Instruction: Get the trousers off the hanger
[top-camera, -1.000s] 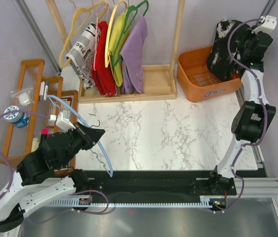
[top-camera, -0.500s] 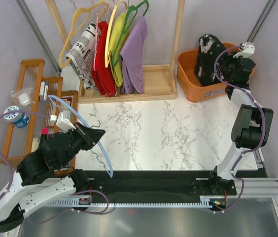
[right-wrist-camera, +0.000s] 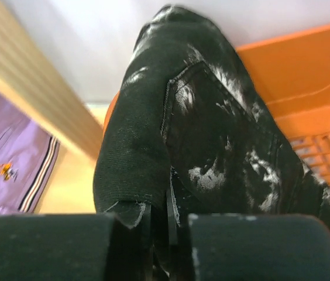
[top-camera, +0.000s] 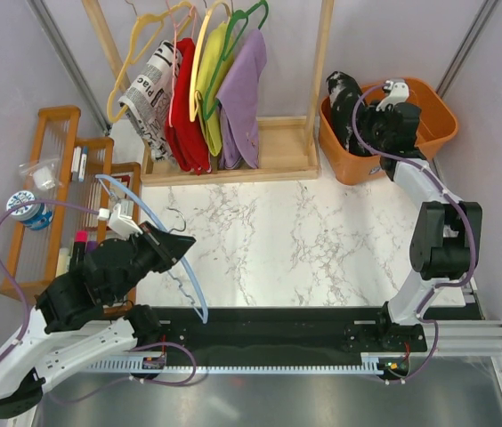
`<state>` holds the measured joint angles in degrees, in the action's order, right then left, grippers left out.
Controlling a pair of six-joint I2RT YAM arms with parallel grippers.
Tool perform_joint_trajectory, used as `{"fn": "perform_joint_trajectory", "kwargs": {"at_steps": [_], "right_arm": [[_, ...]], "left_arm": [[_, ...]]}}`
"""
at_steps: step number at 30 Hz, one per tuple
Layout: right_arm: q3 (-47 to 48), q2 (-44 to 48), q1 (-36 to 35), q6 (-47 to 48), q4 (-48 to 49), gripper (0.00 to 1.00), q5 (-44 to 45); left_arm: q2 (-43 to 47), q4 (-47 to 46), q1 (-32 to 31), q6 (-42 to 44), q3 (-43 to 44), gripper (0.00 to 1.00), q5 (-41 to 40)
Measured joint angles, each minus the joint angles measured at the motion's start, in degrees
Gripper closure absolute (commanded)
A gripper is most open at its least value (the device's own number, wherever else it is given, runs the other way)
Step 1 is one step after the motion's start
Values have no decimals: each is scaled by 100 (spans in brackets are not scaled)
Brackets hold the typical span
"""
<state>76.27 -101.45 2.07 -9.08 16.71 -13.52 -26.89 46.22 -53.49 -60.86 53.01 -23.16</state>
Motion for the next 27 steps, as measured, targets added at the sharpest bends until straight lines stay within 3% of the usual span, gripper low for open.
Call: {"fn": "perform_joint_trajectory", "kwargs": {"at_steps": [3,10,18,27], "right_arm": [[83,2,-94,13,-354,76,11],[503,2,-136,-15,-1386,46,247],[841,116,-136,-79,-2503,21,678],[839,1067,-136,-87,-3456,18,1045]], "left_arm": [[37,-33,0,-50,-44,98,70],[210,-37,0,-146,-170,98,122],[192,-52,0,-199,-170,98,129],[68,-149,0,-251,-170,98,278]]}}
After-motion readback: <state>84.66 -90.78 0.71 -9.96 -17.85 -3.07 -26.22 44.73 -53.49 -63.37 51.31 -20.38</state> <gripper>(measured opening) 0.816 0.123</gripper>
